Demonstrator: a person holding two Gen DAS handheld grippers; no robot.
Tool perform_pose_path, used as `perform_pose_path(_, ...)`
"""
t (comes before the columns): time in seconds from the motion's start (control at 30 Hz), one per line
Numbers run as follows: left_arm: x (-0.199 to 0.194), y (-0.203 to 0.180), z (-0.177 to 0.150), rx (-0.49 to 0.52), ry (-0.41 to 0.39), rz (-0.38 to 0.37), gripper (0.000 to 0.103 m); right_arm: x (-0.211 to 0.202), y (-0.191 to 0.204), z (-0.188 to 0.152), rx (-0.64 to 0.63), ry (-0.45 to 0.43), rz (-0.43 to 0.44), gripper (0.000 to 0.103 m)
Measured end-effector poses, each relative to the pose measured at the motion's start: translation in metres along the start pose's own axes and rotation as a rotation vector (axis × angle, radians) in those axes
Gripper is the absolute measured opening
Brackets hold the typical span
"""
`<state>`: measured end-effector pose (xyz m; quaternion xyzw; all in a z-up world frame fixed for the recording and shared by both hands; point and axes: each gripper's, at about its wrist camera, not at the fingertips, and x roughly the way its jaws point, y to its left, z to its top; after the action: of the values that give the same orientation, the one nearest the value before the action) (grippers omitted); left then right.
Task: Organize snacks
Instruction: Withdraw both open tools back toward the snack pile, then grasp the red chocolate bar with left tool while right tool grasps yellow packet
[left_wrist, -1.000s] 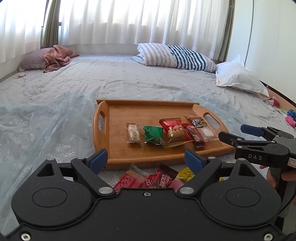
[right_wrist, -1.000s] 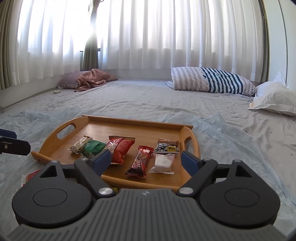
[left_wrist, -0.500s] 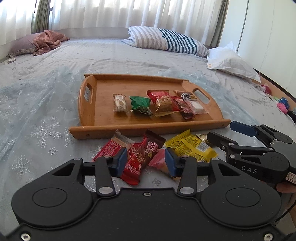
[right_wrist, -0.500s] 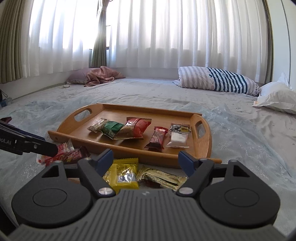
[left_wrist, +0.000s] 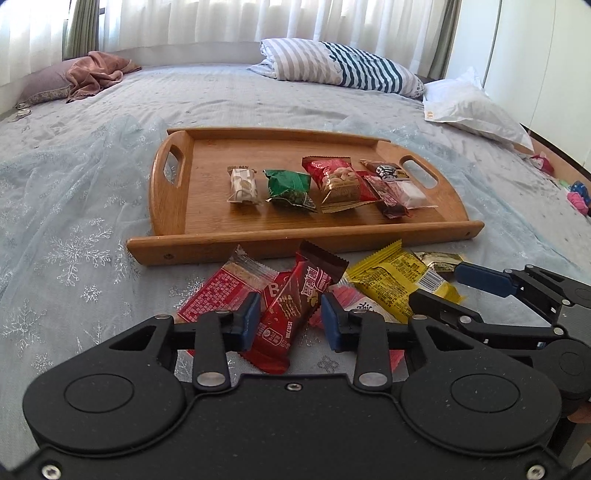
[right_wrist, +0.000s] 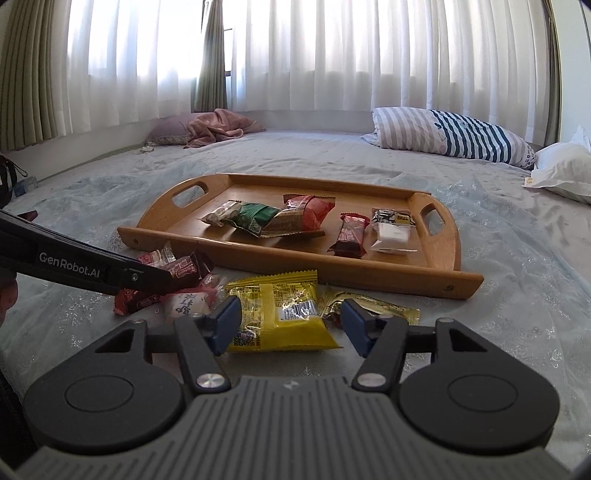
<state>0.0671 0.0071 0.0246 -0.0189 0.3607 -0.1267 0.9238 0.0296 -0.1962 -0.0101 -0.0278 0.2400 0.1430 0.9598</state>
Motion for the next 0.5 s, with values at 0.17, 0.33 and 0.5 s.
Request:
perform_pose_path(0.17,-0.008,0.001,-0.004,0.000,0.015,-0.022,0.031,0.004,0.005,0.000,-0.002,0.013,0.021,0.073)
perform_pose_path(0.33,-0.014,0.003,-0.006,-0.016,0.012,-0.040,0.030,0.006,0.013,-0.002,-0.033,0.015,0.013,0.075)
perform_pose_path(0.5,-0.004,0.008,-0.005,-0.065,0.012,-0.021,0.030,0.010,0.017,-0.002,-0.033,0.019,0.008,0.075)
